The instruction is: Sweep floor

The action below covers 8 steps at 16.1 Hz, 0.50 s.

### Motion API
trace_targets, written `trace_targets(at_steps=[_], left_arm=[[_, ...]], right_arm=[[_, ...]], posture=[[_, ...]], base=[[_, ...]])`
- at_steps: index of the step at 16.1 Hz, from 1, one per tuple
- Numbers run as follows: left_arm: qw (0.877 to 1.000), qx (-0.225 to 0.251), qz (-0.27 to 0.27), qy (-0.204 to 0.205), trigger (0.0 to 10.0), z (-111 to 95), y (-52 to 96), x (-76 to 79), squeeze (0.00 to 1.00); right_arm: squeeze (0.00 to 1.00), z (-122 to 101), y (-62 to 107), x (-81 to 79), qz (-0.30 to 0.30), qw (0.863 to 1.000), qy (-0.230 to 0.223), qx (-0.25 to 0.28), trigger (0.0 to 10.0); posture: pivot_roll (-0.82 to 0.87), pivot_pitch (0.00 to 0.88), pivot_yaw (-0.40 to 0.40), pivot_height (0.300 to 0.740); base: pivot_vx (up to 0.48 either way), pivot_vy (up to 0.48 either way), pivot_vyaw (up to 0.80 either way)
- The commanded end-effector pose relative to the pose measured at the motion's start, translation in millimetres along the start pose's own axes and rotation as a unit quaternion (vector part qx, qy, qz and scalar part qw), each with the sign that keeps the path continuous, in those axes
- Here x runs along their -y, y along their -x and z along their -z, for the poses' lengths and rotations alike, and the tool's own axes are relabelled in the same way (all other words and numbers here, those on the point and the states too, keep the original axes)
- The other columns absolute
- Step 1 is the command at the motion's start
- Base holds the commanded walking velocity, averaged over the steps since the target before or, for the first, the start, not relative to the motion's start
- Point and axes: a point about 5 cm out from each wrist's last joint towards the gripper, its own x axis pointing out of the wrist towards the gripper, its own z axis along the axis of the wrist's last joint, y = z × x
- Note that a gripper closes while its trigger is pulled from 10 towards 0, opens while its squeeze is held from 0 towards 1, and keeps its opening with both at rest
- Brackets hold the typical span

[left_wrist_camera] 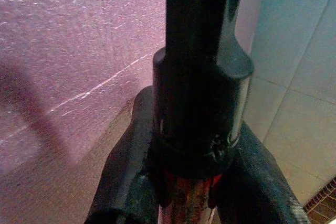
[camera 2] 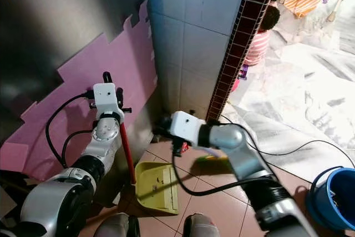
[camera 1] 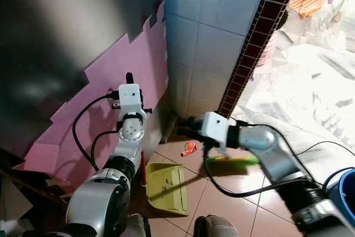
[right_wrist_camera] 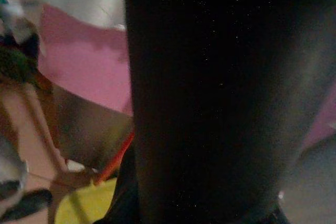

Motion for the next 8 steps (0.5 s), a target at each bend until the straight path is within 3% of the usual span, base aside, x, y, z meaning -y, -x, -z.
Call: trace_targets(at_steps=[1,3,5,6,8], left_arm=[[1.0,-0.028,0.003,-0.01,10.0,10,3.5,1.3,0.0],[1.0,-0.027,0.003,-0.009,10.0,11,4.2,1.4,0.0],[1.0,-0.025,0.003,-0.009,10.0,11,4.8,1.3,0.0],[1.0,-0.023,0.002,-0.009,10.0,12,5.7,0.9,0.0],[1.0,-0.021,0.001,-0.01,10.0,13,6.9,-0.2,0.0]], right_arm=[[0.0,-22,4.5,24.8,0.04,0.998,0.032,0.031,10.0],[0.0,-44,9.0,55.5,0.141,0.985,0.018,0.098,10.0],[0.0,-51,9.6,63.7,0.176,0.977,0.012,0.12,10.0],[0.0,-56,9.3,73.7,0.217,0.966,0.008,0.141,10.0],[0.0,-62,6.0,81.0,0.238,0.958,-0.004,0.16,10.0]], posture=[[-0.11,0.108,0.023,0.74],[-0.11,0.115,0.021,0.74],[-0.1,0.127,0.02,0.74],[-0.09,0.147,0.02,0.74],[-0.08,0.165,0.024,0.74]], base=[[0.0,0.0,0.0],[0.0,0.0,0.0],[0.0,0.0,0.0],[0.0,0.0,0.0],[0.0,0.0,0.0]])
